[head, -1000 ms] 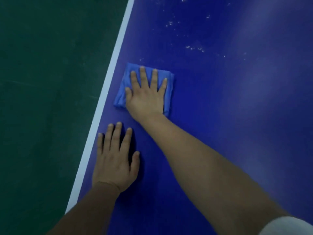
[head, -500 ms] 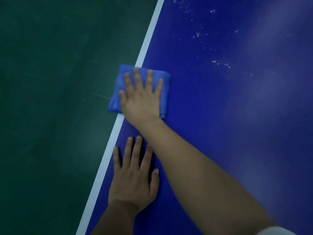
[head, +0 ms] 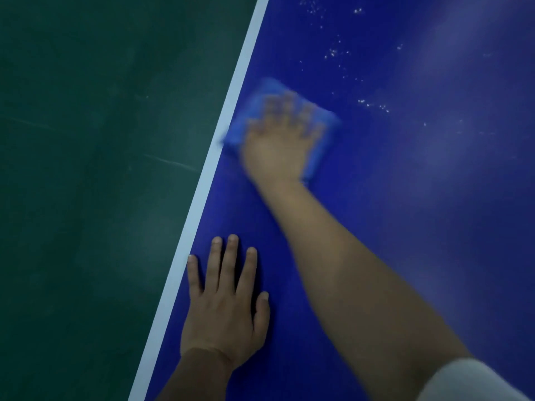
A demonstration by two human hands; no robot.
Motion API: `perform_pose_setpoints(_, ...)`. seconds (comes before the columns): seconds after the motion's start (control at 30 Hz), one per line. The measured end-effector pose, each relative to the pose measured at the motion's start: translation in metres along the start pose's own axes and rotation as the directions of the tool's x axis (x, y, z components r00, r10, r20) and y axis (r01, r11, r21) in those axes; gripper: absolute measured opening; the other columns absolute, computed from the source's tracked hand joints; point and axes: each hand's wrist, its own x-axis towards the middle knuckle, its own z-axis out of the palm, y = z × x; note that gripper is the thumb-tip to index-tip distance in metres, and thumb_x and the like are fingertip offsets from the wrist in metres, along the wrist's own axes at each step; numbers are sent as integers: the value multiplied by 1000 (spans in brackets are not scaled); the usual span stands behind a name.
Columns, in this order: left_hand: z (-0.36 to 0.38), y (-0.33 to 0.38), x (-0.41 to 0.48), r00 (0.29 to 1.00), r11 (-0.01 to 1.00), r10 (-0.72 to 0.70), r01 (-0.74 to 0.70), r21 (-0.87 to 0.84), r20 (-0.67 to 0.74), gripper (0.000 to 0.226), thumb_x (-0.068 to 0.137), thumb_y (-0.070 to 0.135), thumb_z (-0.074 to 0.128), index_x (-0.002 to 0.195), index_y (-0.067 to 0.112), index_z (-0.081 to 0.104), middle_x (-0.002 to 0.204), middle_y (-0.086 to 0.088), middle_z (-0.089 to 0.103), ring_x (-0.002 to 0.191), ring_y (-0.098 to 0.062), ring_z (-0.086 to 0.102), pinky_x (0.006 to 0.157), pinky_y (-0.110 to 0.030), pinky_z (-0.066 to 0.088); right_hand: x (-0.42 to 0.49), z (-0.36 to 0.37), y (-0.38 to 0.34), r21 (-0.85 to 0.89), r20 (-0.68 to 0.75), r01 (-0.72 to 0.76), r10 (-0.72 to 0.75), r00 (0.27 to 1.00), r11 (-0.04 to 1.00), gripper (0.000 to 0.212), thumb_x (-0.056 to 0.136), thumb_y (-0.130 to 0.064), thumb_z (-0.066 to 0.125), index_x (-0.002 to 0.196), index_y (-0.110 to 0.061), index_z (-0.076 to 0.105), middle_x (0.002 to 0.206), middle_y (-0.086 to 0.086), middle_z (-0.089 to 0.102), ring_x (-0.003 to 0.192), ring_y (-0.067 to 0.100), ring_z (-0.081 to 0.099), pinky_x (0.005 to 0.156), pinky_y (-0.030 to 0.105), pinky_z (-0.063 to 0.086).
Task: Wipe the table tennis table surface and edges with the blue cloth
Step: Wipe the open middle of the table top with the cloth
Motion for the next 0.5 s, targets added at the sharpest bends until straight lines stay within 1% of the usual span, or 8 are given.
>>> perform_pose_setpoints(0.07, 0, 1, 0, 1000, 1000, -8, 8, 0, -3, 69, 93, 48, 37, 151, 10, 41, 162, -19, 29, 151, -37, 20, 115, -64, 12, -22, 9, -49, -8, 134, 408, -403, 905, 913, 58, 104, -49, 22, 159, -30, 19, 169, 0, 8, 154, 36, -1, 117, 63, -9)
perform_pose_setpoints(0.13, 0, 1, 0, 1000, 1000, -6, 6, -6, 2, 69, 92, 48, 37, 151, 10, 42, 162, -19, 28, 151, -38, 20, 115, -64, 12, -30, 5, -34, -16, 162, 511, -502, 850, 860, 58, 104, -50, 21, 159, -33, 22, 168, -4, 11, 155, 33, 2, 119, 59, -8)
perform_pose_setpoints(0.2, 1, 0, 0, 1000, 1000, -8, 8, -14, -10, 69, 91, 47, 38, 150, 11, 42, 161, -19, 29, 151, -38, 21, 115, -65, 13, -23, -5, 22, -80, 86, 377, -371, 925, 923, 57, 105, -49, 21, 159, -32, 19, 168, -3, 12, 155, 33, 6, 120, 59, -2)
perform_pose_setpoints(0.27, 2, 0, 0, 1000, 1000, -1, 1, -15, -9, 69, 91, 47, 39, 150, 12, 39, 162, -20, 28, 152, -39, 20, 115, -65, 13, -13, -18, 90, -128, -15, 69, -71, 997, 989, 58, 105, -47, 21, 160, -29, 16, 168, -1, 11, 154, 35, 7, 120, 62, 4)
perform_pose_setpoints(0.33, 3, -1, -1, 1000, 1000, -1, 1, -20, -14, 70, 91, 48, 39, 151, 12, 36, 162, -19, 27, 152, -38, 18, 116, -65, 12, -4, -32, 134, -44, -47, -263, 261, 964, 964, 61, 104, -50, 17, 161, -27, 15, 169, 1, 9, 154, 35, 4, 119, 65, 4)
perform_pose_setpoints(0.4, 2, 0, -1, 1000, 1000, 3, -3, -19, -9, 69, 92, 48, 39, 151, 12, 36, 162, -19, 27, 152, -38, 18, 116, -65, 13, 1, -34, 122, 15, -60, -453, 453, 890, 891, 64, 104, -51, 15, 161, -23, 15, 169, 5, 8, 154, 37, 2, 118, 67, 4)
perform_pose_setpoints(0.47, 2, -1, 0, 1000, 1000, 2, -2, -14, -8, 69, 92, 48, 39, 151, 12, 36, 162, -19, 27, 152, -38, 18, 116, -65, 13, 0, -24, 66, 8, -59, -371, 371, 927, 928, 64, 104, -50, 20, 161, -21, 15, 168, 8, 9, 154, 39, 3, 118, 67, 3)
perform_pose_setpoints(0.5, 1, -1, 0, 1000, 1000, 2, -2, -8, -4, 69, 92, 48, 39, 151, 12, 37, 162, -19, 27, 152, -37, 18, 116, -64, 12, -6, -17, 31, 2, -29, -196, 196, 980, 981, 64, 104, -50, 22, 161, -22, 14, 168, 7, 8, 154, 38, 2, 119, 66, 1)
